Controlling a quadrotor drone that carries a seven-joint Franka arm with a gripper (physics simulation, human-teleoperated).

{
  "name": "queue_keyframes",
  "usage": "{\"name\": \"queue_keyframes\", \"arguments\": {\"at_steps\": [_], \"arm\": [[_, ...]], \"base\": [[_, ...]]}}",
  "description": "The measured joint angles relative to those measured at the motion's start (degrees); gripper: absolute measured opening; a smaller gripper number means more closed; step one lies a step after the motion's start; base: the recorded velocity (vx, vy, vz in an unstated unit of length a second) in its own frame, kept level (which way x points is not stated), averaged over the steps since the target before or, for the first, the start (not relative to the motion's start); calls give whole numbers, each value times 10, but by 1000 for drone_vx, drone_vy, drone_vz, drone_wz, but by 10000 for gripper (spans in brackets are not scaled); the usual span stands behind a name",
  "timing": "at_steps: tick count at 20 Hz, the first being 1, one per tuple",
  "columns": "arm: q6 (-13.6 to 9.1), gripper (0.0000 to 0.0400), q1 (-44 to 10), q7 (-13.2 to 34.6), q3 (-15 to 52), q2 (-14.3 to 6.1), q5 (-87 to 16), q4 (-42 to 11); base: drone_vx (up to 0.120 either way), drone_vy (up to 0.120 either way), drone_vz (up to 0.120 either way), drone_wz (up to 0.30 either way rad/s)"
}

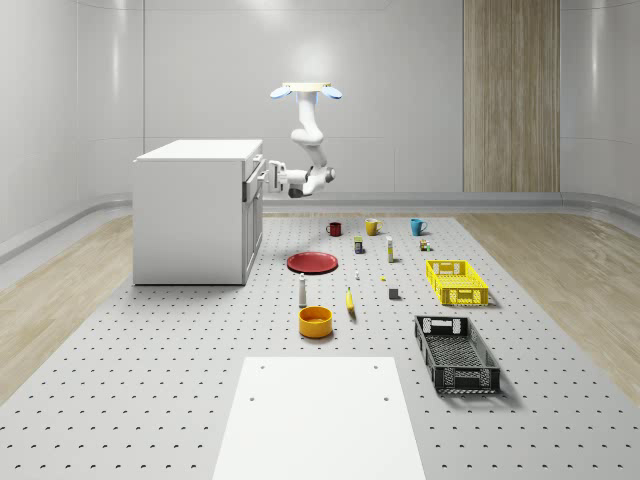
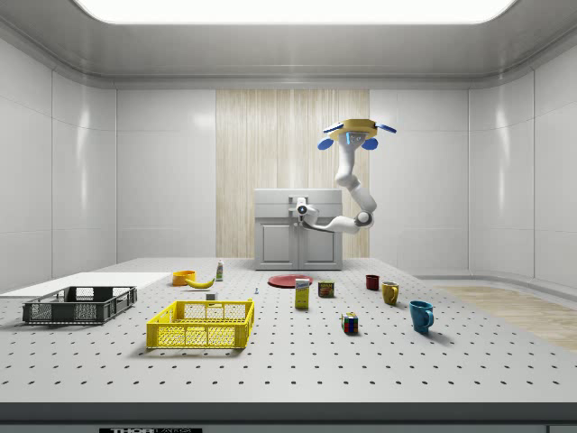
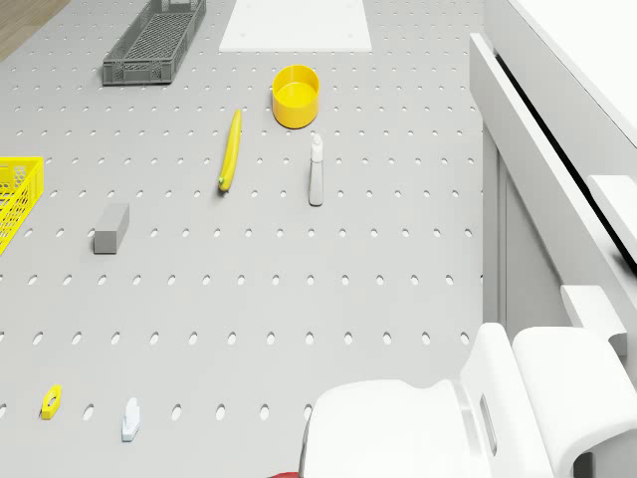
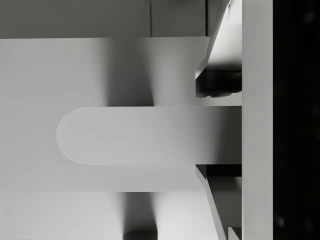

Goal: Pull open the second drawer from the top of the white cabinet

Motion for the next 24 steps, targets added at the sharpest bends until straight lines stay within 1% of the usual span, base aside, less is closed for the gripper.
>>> {"name": "queue_keyframes", "arguments": {"at_steps": [1, 2, 3, 5, 6, 7, 9, 10, 11, 16, 17, 18, 21, 24], "arm": [[-2, 187, -3, 15, 0, -4, -7, 1], [-5, 178, -5, 13, -2, -5, -9, 0], [-8, 197, -8, 32, -3, -8, -15, 0], [-13, 183, -11, 26, -7, -10, -18, -2], [-17, 168, -13, -5, -12, -6, -13, -8], [-21, 153, -15, -10, -15, -7, -14, -10], [-29, 132, -22, -6, -20, -12, -19, -11], [-32, 135, -24, 2, -22, -14, -23, -12], [-33, 198, -27, 42, -21, -21, -37, -7], [-48, 163, -36, 25, -39, -28, -55, -13], [-52, 152, -37, -5, -45, -24, -53, -18], [-57, 140, -40, -9, -48, -24, -54, -20], [-71, 122, -49, 2, -60, -32, -68, -20], [-83, 130, -57, 17, -73, -39, -86, -20]], "base": [[0, 0, 0, 0], [0, 0, 0, 0], [0, 0, 0, 0], [0, 0, 0, 0], [0, 0, 0, 0], [0, 0, 0, 0], [0, 0, 0, 0], [0, 0, 0, 0], [0, 0, 0, 0], [0, 0, 0, 0], [0, 0, 0, 0], [0, 0, 0, 0], [0, 0, 0, 0], [0, 0, 0, 0]]}}
